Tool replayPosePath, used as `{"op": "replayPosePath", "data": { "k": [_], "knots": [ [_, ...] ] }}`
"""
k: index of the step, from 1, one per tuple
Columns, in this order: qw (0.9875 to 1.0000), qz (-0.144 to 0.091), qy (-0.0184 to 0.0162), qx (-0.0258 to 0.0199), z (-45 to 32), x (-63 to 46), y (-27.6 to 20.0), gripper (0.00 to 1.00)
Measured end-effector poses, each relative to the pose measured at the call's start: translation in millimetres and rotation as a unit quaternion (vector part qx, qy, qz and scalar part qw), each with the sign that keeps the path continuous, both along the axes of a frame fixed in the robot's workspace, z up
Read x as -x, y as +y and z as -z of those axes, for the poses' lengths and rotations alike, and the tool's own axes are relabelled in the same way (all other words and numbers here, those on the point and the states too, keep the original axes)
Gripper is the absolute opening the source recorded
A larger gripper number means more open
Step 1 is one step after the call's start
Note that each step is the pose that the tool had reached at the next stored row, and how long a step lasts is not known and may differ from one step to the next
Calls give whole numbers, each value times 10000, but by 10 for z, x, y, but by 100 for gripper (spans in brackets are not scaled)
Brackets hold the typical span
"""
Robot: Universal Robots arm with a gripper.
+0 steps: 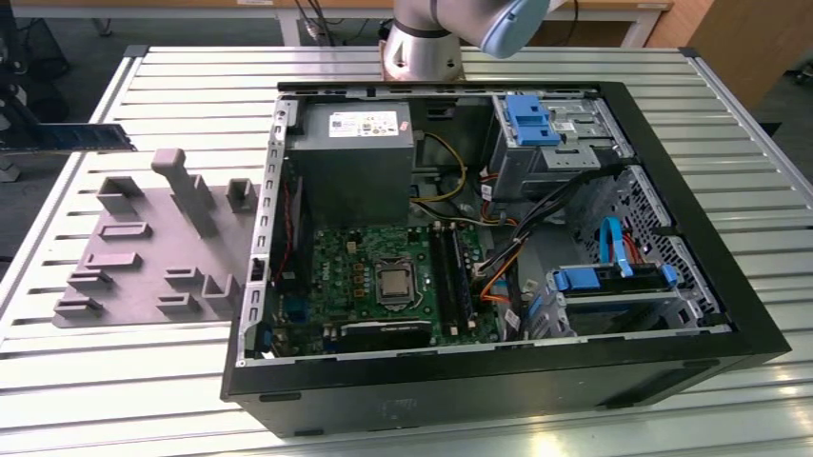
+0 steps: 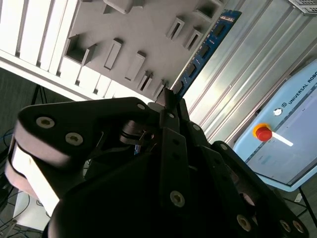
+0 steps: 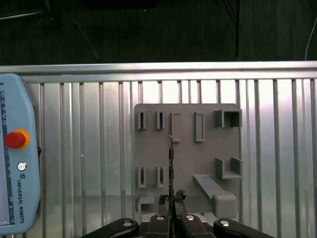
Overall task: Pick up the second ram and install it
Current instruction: 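Pick up the second ram and move it above second insertion slot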
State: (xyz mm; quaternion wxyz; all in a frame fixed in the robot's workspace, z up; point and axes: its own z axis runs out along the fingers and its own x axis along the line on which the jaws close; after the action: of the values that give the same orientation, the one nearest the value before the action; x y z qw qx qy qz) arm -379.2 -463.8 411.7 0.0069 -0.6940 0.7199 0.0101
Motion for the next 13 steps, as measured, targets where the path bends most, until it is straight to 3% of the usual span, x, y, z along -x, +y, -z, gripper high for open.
{"op": "replayPosePath", "data": {
  "k": [13],
  "knots": [
    [10000,0,0,0,0,-61,0,14]
  ]
}}
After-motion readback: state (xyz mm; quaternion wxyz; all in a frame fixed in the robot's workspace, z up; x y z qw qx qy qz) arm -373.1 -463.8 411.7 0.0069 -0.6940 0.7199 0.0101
